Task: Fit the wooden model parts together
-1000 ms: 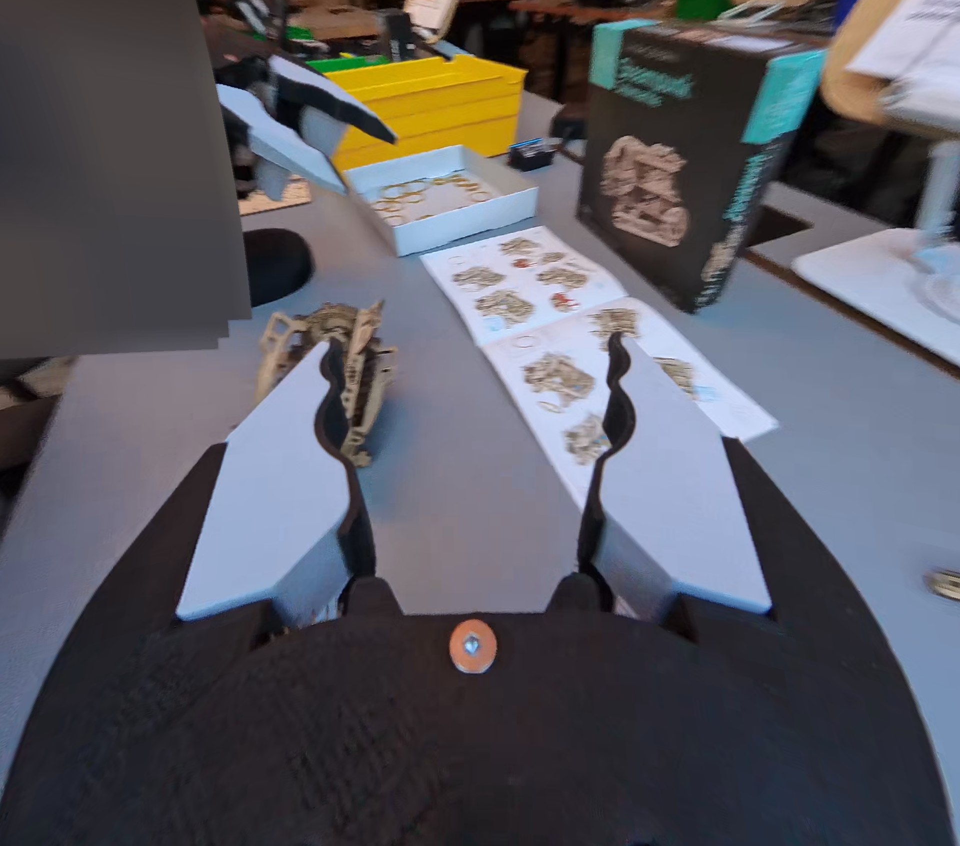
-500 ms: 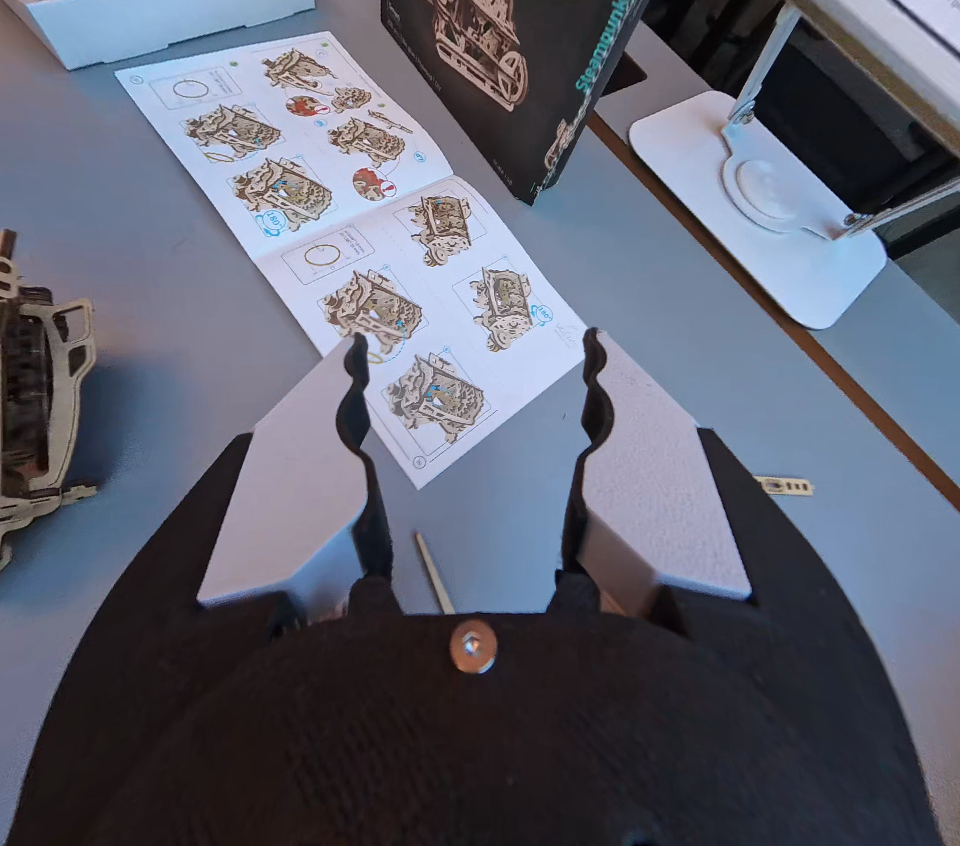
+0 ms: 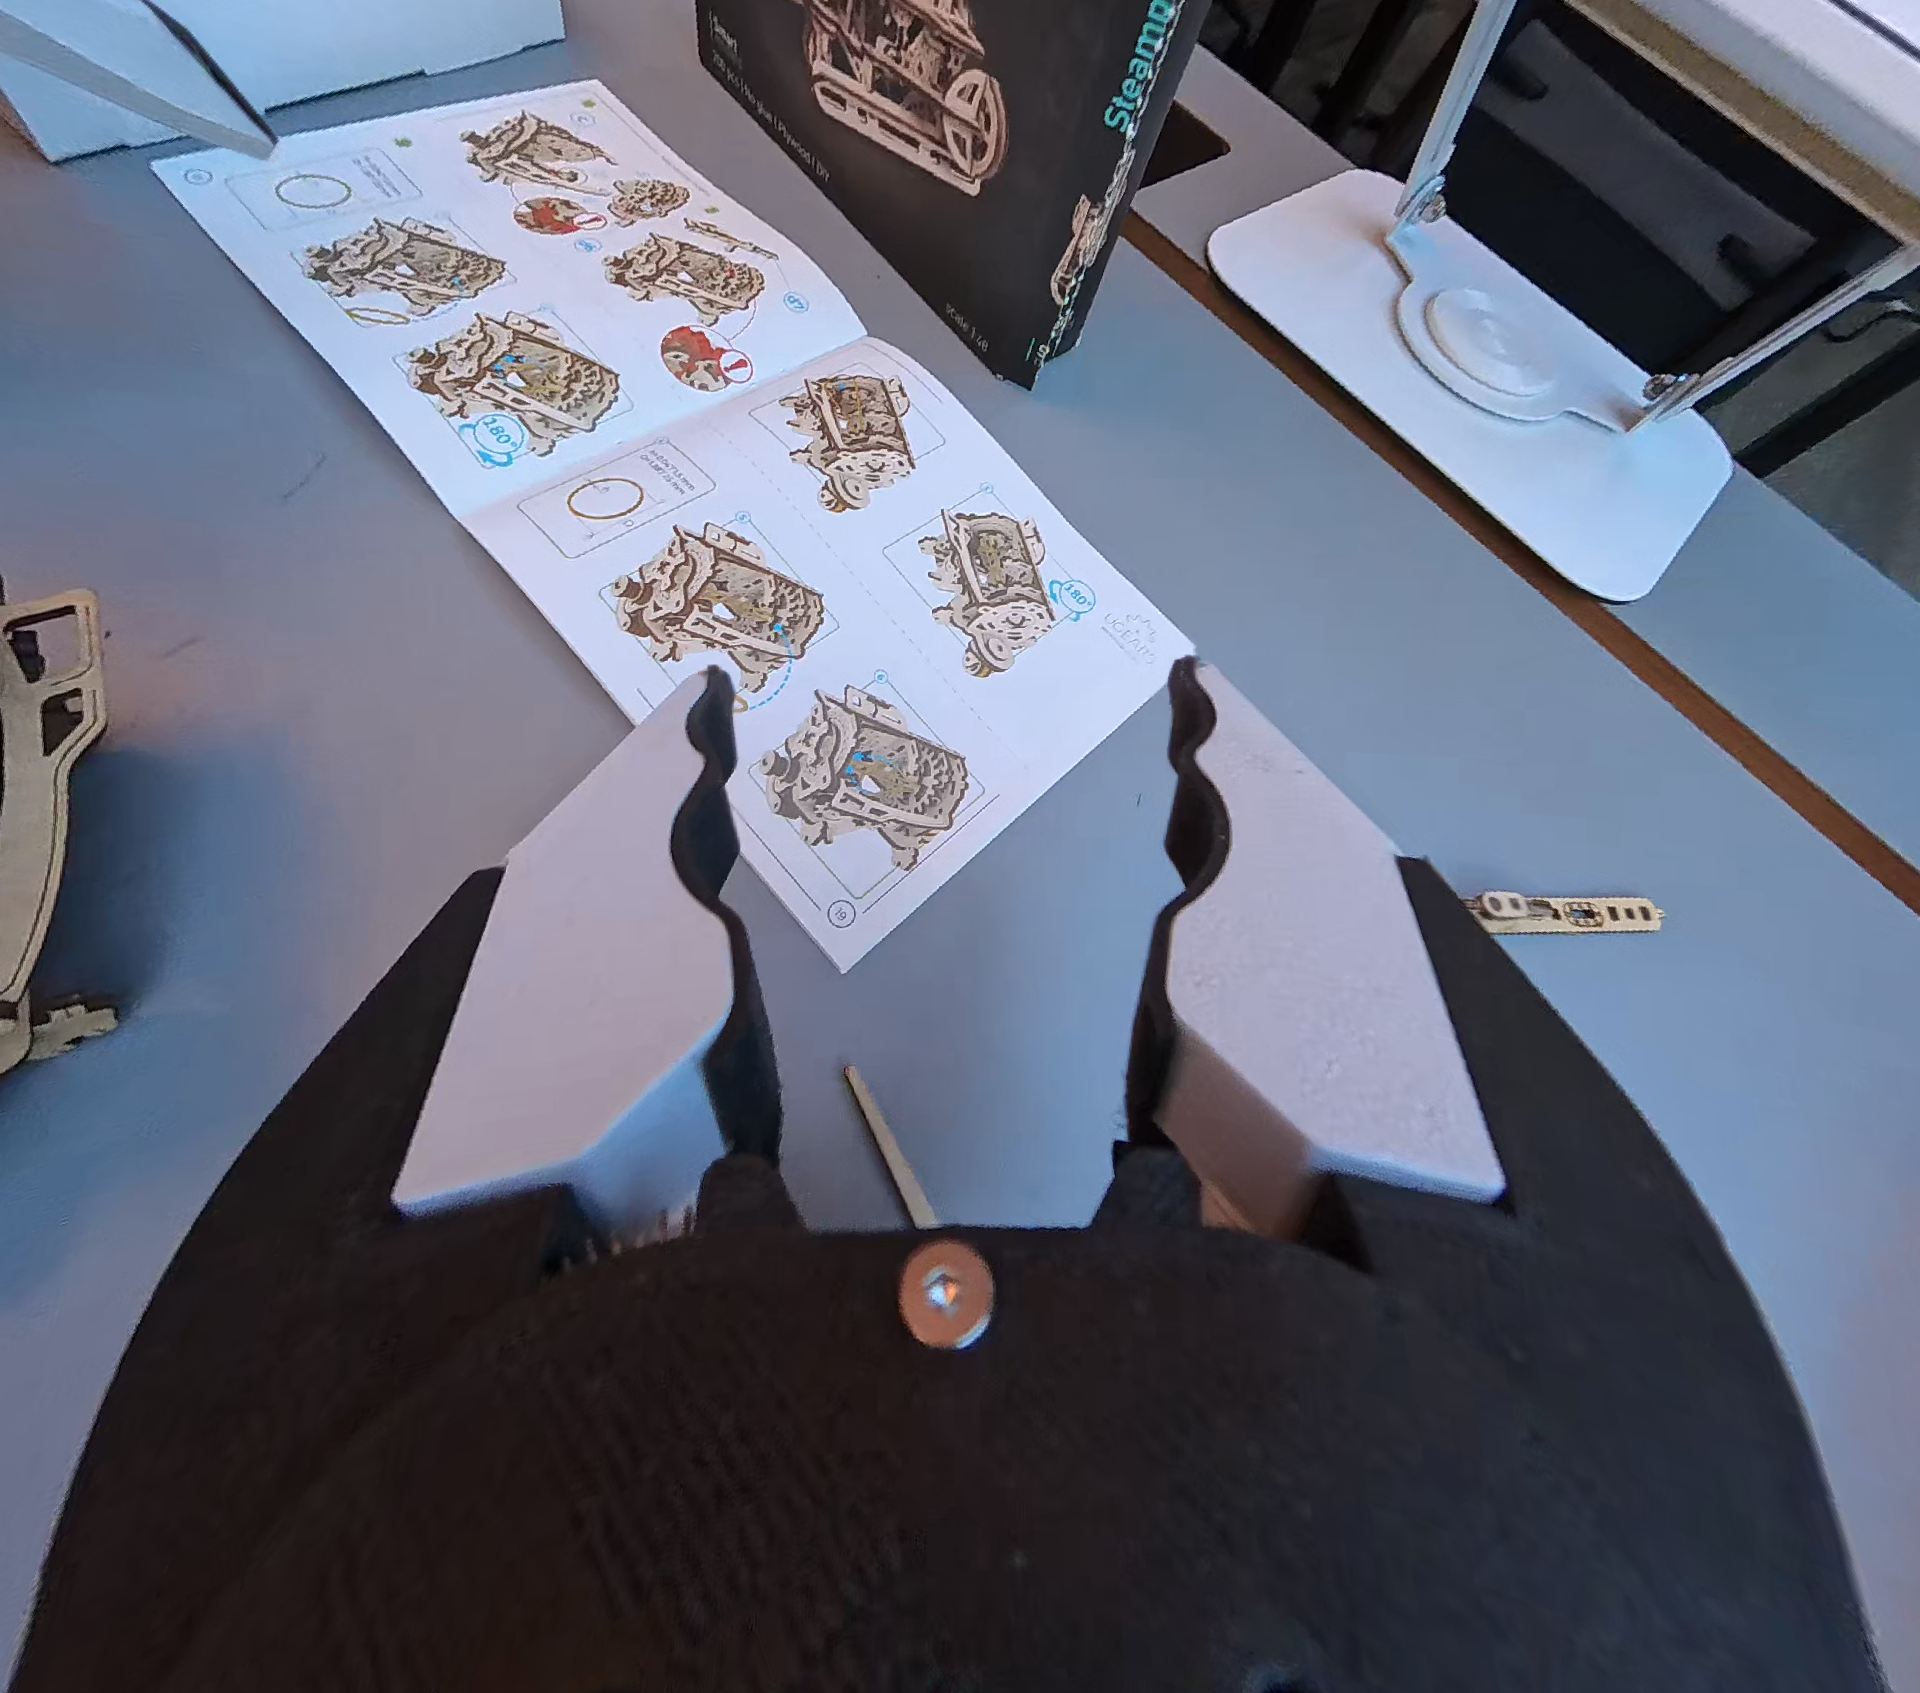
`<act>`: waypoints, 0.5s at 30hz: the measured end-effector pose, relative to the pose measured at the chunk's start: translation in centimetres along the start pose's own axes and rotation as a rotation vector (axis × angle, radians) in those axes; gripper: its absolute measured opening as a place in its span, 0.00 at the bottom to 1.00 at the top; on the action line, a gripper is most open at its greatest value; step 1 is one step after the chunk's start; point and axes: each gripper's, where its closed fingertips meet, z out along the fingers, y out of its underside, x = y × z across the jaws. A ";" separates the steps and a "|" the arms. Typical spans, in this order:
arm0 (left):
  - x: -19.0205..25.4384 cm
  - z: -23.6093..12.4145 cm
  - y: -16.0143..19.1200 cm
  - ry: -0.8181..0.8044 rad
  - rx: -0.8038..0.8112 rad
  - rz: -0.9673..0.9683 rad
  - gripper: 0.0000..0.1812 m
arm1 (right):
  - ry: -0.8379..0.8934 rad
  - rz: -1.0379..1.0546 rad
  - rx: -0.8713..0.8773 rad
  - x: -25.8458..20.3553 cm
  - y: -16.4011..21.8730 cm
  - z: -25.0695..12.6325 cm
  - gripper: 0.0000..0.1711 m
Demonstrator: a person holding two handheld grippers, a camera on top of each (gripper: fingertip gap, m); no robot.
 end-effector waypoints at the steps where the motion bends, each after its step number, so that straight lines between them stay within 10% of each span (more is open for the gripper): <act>1: -0.1 -0.1 -0.1 -0.004 0.007 -0.004 0.58 | 0.004 0.001 -0.002 0.1 0.0 0.0 0.49; 15: 1.9 -4.1 -0.3 0.001 0.045 -0.126 0.68 | 0.268 0.034 -0.087 2.9 1.5 -5.9 0.67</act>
